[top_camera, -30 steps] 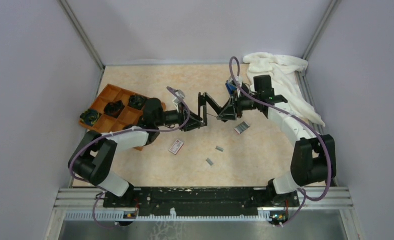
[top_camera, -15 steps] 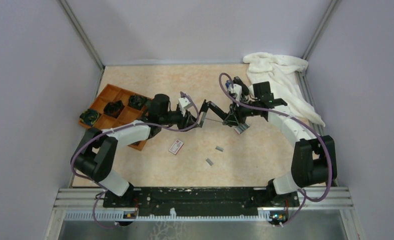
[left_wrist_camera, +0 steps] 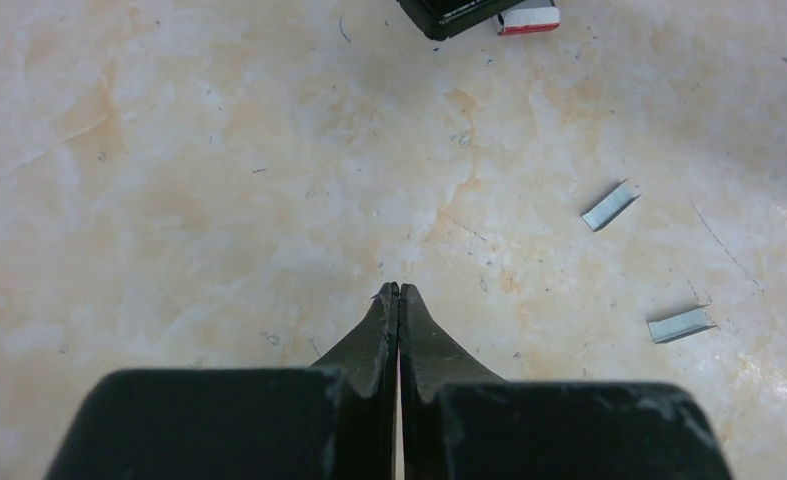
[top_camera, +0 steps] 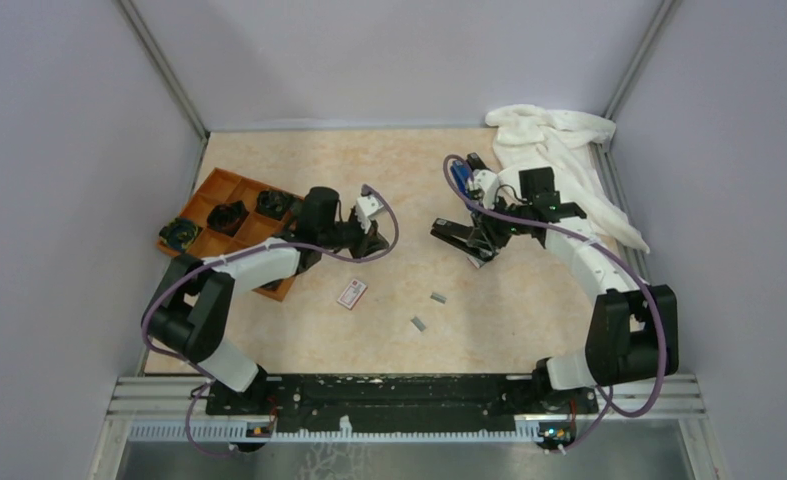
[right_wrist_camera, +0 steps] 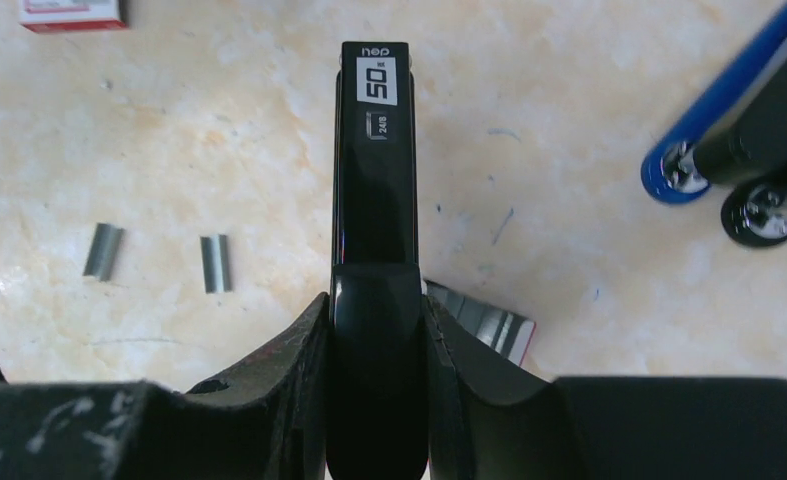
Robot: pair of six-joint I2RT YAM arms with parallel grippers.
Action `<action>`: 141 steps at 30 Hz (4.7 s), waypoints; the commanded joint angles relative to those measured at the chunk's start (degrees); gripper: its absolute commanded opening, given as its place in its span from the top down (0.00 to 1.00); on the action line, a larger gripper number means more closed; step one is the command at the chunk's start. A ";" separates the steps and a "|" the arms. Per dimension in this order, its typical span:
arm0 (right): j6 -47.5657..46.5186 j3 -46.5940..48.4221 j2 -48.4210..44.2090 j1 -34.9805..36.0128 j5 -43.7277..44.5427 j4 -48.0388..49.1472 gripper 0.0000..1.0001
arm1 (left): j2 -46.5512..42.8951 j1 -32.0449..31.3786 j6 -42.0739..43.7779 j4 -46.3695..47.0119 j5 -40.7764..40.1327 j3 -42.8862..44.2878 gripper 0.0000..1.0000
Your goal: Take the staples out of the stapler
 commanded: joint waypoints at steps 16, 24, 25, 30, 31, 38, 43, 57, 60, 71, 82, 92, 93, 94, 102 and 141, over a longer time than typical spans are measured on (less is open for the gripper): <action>16.54 6.70 -3.51 -3.04 -15.52 6.76 1.00 | -11.19 0.40 -37.98 37.09 10.43 -12.80 0.37; 71.07 -7.81 -9.26 -3.13 -29.45 62.19 1.00 | -0.24 -4.35 -74.29 89.75 -0.34 -22.92 0.09; 76.05 -9.91 -9.29 -3.11 -29.75 69.53 1.00 | 0.95 -6.45 -73.83 89.74 -2.39 -22.35 0.08; 84.23 -14.35 -9.16 -3.25 -29.40 81.67 1.00 | 4.03 -15.25 -65.42 89.73 -13.40 -18.76 0.04; 85.42 -14.99 -8.98 -3.25 -29.43 83.48 1.00 | 4.62 -15.97 -64.56 89.75 -14.64 -18.02 0.04; 88.80 -17.25 -8.64 -3.34 -29.61 88.32 1.00 | 9.49 -18.24 -64.62 89.81 -17.52 -12.75 0.03; 88.82 -17.84 -8.51 -3.28 -29.54 88.62 1.00 | 11.28 -19.42 -65.00 89.81 -16.62 -9.06 0.03; 89.85 -17.43 -9.12 -3.37 -30.16 90.06 1.00 | 11.10 -20.66 -64.09 89.82 -18.50 -9.93 0.07; 89.73 -17.43 -9.94 -3.38 -30.16 90.00 1.00 | 10.20 -20.57 -62.58 89.81 -21.05 -13.74 0.07; 87.28 -17.33 -10.06 -3.43 -30.06 87.18 1.00 | 6.60 -20.73 -62.53 89.82 -14.63 -15.02 0.08; 86.26 -17.48 -9.89 -3.45 -29.81 86.13 1.00 | 7.46 -21.26 -65.98 89.82 -14.47 -9.53 0.08; 86.10 -17.51 -9.96 -3.45 -29.96 86.03 1.00 | 11.76 -21.26 -68.48 89.81 -16.83 -5.67 0.25; 86.11 -17.51 -10.00 -3.43 -30.00 86.03 1.00 | 12.01 -21.26 -68.69 89.81 -16.84 -5.46 0.25; 86.10 -17.51 -9.92 -3.44 -29.99 86.04 1.00 | 12.20 -21.33 -68.80 89.83 -16.85 -5.28 0.25; 85.95 -17.59 -9.83 -3.44 -30.03 85.87 1.00 | 13.12 -21.28 -68.73 89.81 -14.68 -3.19 0.47; -17.45 -4.78 2.58 -3.69 -8.12 5.41 1.00 | 5.56 1.05 7.69 -5.12 5.23 4.92 1.00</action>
